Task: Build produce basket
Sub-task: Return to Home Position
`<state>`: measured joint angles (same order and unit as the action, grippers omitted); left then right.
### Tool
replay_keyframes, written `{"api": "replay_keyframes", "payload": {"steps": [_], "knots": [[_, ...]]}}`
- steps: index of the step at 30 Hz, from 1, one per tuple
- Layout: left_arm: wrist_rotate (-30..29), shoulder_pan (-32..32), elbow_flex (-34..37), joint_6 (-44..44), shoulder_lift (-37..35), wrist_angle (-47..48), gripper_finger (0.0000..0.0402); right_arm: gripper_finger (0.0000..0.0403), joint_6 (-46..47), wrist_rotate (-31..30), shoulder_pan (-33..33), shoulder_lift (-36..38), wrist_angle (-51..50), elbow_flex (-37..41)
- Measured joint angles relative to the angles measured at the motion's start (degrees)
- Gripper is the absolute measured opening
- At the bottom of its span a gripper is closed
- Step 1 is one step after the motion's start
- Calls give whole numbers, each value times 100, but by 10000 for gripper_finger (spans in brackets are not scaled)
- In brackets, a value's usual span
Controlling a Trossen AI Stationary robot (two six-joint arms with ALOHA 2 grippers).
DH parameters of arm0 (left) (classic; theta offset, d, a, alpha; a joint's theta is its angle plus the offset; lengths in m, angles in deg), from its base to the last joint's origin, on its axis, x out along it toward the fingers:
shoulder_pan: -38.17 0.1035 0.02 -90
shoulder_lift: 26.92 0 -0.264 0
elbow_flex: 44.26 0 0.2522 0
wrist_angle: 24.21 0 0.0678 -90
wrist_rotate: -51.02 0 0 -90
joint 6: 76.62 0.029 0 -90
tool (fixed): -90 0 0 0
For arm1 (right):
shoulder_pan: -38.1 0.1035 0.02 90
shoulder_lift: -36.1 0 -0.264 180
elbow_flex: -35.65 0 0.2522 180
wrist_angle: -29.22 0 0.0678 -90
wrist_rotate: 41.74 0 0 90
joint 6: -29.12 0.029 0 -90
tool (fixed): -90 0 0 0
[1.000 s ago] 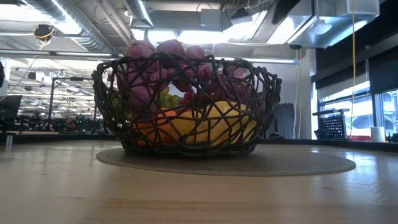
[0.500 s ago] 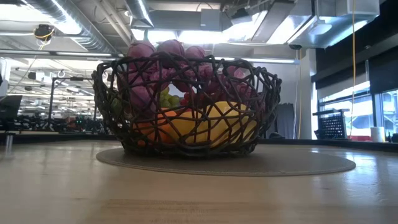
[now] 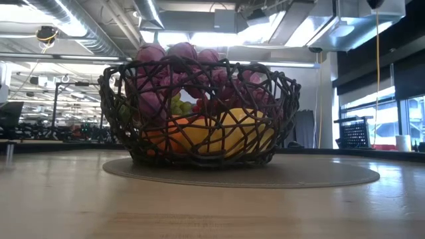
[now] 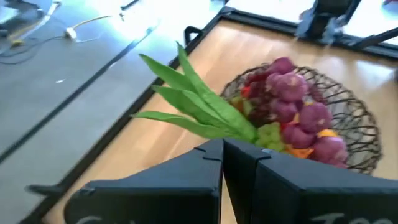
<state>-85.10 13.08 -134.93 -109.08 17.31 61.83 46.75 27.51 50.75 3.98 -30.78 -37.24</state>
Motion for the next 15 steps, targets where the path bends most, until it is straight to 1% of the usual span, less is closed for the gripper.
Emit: {"api": "replay_keyframes", "payload": {"steps": [9,15], "knots": [[-58,-232,1730,3,-1329,-1322,0,0,-160,118,0,901,845,999],[-111,-250,2685,300,-2188,-2207,0,0,-200,359,0,1501,1682,1743]]}}
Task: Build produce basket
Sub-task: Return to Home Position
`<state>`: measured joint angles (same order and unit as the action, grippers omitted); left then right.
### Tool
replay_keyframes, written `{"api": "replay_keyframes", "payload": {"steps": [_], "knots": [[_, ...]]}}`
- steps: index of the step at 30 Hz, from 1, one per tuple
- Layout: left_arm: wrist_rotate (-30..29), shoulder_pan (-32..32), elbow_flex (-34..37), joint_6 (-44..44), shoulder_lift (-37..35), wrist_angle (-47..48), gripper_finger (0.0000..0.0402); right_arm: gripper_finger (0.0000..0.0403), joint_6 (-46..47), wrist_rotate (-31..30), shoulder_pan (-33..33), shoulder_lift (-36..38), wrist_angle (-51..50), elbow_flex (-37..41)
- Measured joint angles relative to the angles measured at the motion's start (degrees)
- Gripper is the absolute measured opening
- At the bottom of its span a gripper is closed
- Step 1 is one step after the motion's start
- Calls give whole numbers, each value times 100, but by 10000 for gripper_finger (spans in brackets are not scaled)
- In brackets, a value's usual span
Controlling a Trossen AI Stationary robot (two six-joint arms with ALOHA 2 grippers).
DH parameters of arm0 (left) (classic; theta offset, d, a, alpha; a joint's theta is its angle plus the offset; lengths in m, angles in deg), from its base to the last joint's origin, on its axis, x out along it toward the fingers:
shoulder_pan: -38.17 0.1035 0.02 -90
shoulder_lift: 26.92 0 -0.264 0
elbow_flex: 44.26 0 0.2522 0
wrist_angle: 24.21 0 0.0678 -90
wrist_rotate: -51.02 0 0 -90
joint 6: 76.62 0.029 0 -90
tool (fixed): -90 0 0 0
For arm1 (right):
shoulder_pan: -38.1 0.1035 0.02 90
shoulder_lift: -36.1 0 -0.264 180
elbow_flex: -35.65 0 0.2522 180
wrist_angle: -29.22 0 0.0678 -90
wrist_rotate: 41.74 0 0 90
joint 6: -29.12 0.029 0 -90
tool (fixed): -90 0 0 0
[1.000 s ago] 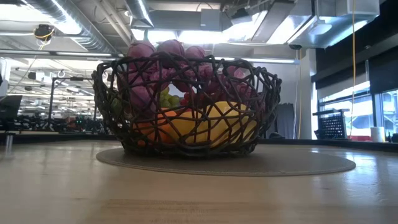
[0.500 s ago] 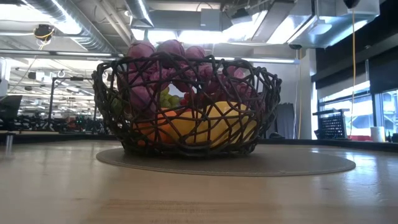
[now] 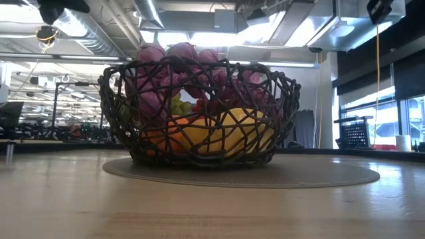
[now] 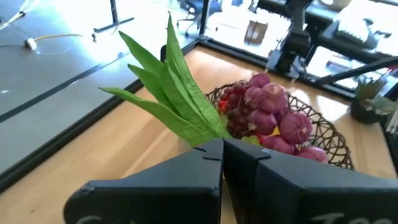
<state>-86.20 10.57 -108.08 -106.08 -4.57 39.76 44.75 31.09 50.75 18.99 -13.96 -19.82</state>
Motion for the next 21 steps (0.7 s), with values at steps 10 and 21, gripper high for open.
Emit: {"api": "replay_keyframes", "payload": {"steps": [10,21], "knots": [[24,2,987,510,-1193,-918,0,0,-90,45,0,881,575,987],[139,6,1754,763,-2222,-1410,0,0,-72,80,0,1697,1039,1777]]}}
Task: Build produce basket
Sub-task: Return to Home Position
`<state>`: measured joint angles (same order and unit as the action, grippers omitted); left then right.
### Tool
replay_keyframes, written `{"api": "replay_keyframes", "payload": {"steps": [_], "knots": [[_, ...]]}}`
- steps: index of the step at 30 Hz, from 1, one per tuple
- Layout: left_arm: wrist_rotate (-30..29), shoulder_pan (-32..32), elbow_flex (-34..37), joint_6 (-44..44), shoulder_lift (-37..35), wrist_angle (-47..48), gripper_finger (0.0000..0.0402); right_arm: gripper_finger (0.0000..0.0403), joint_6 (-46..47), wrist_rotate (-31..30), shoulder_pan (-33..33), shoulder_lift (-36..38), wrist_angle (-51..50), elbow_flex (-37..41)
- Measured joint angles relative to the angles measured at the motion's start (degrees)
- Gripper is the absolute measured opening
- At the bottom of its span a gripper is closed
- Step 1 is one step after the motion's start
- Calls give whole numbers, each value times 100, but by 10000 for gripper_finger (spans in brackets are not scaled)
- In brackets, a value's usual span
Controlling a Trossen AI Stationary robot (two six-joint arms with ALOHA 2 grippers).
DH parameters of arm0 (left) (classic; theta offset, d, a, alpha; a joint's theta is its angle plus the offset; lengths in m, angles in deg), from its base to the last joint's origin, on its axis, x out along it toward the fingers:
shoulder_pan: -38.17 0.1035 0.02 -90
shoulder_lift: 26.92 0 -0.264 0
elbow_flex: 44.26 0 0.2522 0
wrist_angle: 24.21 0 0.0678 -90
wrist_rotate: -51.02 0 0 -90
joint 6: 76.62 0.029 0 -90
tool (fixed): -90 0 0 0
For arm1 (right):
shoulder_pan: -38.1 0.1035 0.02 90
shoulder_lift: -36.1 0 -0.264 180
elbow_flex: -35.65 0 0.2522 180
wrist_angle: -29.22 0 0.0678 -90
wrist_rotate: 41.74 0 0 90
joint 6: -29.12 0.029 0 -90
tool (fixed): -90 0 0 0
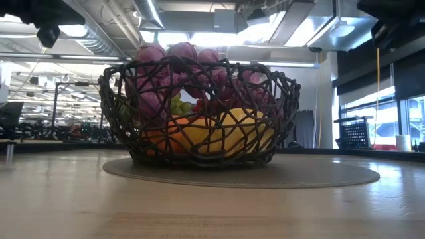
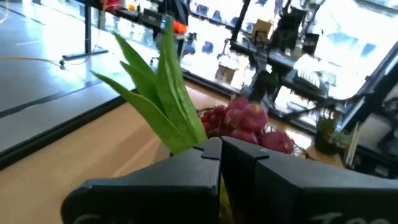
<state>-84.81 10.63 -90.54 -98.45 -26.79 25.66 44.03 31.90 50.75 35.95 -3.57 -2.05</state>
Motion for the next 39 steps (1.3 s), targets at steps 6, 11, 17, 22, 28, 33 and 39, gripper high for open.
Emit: {"api": "replay_keyframes", "payload": {"steps": [6,11,17,22,28,33,39], "knots": [[53,3,261,247,5,-358,0,0,3,45,0,4,66,-1],[236,3,654,740,3,-1162,0,0,-19,56,1,-2,46,-1],[406,3,1328,1055,6,-2053,0,0,-23,110,0,-23,176,38],[508,3,1857,1059,6,-2662,0,0,-135,224,0,-21,1006,553],[654,3,2433,1186,3,-3376,0,0,-356,426,0,-23,2239,1484],[958,3,2902,1625,3,-3977,0,0,-916,719,2,-23,2590,2071],[987,-3,3207,1605,8,-4068,0,0,-1378,912,0,-28,2372,2355]]}}
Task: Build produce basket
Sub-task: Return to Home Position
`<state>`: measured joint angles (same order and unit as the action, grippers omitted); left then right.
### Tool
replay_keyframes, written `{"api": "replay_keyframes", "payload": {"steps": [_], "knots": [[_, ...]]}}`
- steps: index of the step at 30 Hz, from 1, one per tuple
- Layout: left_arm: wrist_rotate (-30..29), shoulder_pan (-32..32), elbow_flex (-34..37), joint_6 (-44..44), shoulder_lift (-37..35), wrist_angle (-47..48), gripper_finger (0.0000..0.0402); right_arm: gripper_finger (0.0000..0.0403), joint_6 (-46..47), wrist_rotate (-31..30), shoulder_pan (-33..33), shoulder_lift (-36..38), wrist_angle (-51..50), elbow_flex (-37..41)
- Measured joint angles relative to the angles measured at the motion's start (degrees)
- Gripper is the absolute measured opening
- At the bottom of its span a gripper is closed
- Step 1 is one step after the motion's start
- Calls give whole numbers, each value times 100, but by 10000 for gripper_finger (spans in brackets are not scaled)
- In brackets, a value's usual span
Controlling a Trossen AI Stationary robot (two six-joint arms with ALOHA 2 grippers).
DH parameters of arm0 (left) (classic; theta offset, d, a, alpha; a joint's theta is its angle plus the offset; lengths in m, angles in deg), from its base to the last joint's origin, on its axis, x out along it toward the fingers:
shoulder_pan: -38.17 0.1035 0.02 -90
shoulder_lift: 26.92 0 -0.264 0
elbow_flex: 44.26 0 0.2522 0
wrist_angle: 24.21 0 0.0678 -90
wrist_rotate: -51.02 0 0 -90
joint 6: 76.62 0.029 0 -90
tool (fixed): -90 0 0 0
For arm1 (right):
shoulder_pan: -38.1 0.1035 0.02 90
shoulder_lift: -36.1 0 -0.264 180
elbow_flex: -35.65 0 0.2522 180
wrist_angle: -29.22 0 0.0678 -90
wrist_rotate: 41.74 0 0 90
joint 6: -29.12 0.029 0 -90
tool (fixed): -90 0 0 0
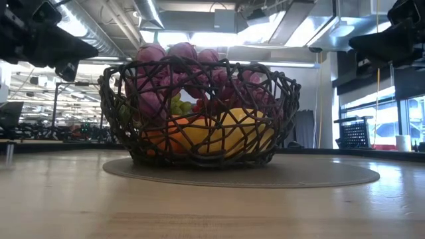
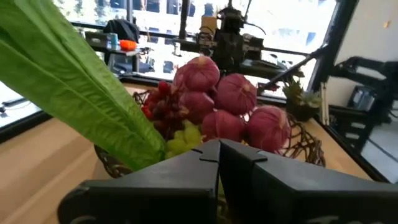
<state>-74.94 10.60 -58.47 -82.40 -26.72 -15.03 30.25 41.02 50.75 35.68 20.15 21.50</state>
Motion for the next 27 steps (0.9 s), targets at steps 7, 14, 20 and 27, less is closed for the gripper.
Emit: {"api": "replay_keyframes", "payload": {"steps": [7,14,20,27], "knots": [[561,-1,0,453,-7,-3,0,0,-321,46,-4,0,-160,0],[761,2,0,336,-4,19,0,0,-293,291,-4,-106,-263,0],[889,2,0,332,-4,33,0,0,-296,297,-4,-138,-265,0],[889,1,-2,335,-4,45,0,0,-293,291,-4,-134,-263,0]]}}
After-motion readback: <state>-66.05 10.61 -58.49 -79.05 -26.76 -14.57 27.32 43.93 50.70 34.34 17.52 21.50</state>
